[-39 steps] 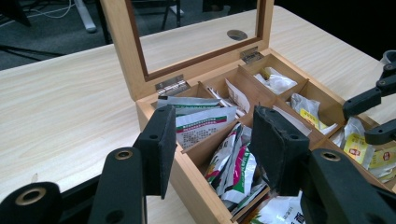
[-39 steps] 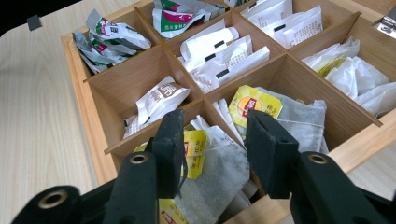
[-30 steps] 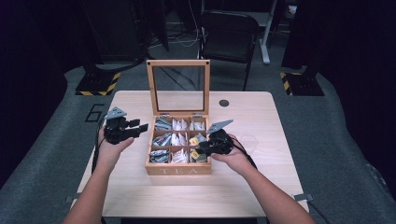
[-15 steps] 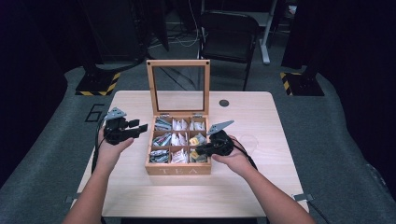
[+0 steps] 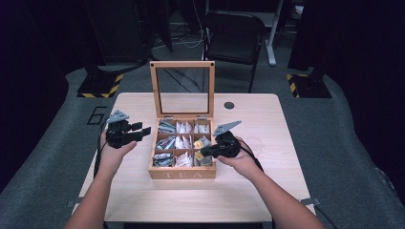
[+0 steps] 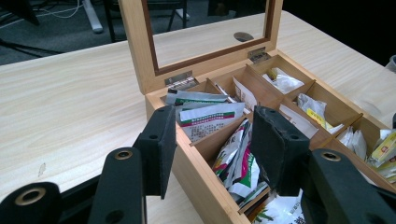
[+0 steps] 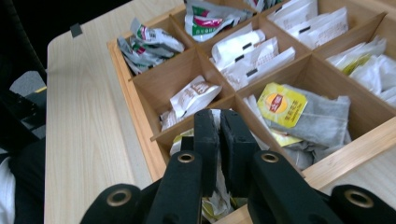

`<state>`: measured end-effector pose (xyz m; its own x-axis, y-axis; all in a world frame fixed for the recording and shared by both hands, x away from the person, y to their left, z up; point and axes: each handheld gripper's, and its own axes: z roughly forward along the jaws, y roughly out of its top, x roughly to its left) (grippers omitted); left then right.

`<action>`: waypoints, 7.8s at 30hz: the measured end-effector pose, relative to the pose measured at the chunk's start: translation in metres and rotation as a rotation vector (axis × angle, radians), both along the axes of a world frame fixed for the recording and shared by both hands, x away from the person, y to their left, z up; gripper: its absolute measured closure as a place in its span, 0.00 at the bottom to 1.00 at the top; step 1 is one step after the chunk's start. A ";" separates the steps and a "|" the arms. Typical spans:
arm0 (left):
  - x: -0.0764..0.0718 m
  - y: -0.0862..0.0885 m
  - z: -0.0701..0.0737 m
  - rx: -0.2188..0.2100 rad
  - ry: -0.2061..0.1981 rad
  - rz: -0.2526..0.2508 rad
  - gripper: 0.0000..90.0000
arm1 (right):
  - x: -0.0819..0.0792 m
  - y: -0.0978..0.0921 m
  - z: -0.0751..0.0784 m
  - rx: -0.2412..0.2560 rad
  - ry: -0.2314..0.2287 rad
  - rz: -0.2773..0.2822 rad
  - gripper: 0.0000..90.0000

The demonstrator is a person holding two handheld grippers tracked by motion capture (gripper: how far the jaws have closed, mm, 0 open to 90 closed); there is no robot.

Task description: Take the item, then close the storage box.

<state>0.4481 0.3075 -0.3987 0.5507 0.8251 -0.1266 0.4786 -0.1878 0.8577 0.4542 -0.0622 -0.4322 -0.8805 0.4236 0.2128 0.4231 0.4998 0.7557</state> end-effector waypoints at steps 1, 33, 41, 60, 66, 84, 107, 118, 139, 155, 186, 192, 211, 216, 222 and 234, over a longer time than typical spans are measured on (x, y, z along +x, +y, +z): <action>0.000 0.000 0.000 0.000 0.000 0.000 0.56 | 0.000 0.000 0.001 0.005 0.005 -0.007 0.95; -0.001 0.003 0.001 -0.015 -0.005 0.016 0.56 | 0.008 -0.022 0.038 0.086 -0.073 -0.127 0.95; -0.001 0.002 0.003 -0.012 -0.008 0.012 0.56 | 0.006 -0.049 0.045 0.080 -0.107 -0.185 0.95; 0.000 0.005 0.005 -0.012 -0.007 0.024 0.56 | 0.000 -0.120 0.044 0.062 -0.134 -0.355 0.95; 0.000 0.005 0.005 -0.012 -0.005 0.023 0.56 | -0.003 -0.135 0.042 0.052 -0.141 -0.391 0.95; 0.000 0.006 0.004 -0.012 -0.001 0.028 0.56 | -0.009 -0.159 0.025 0.031 -0.131 -0.464 0.95; 0.000 0.006 0.002 -0.014 0.002 0.032 0.55 | -0.009 -0.161 -0.002 0.009 -0.089 -0.487 0.95; -0.001 0.009 0.000 -0.020 0.004 0.039 0.55 | -0.009 -0.160 -0.004 -0.003 -0.079 -0.481 0.89; -0.004 0.011 0.001 -0.020 -0.006 0.042 0.55 | -0.007 -0.145 0.014 -0.025 -0.095 -0.441 0.78; -0.005 0.016 0.003 -0.082 0.016 0.044 0.53 | 0.006 -0.108 0.053 -0.014 -0.119 -0.395 0.65; -0.025 0.010 -0.001 -0.038 0.040 0.022 0.53 | 0.057 -0.045 0.100 -0.030 -0.134 -0.342 0.63; -0.026 0.010 -0.003 -0.038 0.043 0.021 0.53 | 0.070 -0.037 0.103 -0.027 -0.129 -0.350 0.63; -0.027 0.013 -0.008 -0.048 0.050 0.022 0.53 | 0.103 -0.012 0.079 -0.019 -0.113 -0.386 0.57; -0.027 0.013 -0.007 -0.041 0.050 0.023 0.53 | 0.109 -0.008 0.076 -0.016 -0.108 -0.398 0.57; -0.026 0.014 -0.008 -0.042 0.051 0.025 0.53 | 0.117 -0.009 0.071 -0.014 -0.107 -0.426 0.55; -0.027 0.015 -0.008 -0.046 0.053 0.028 0.53 | 0.124 -0.011 0.065 -0.023 -0.105 -0.450 0.54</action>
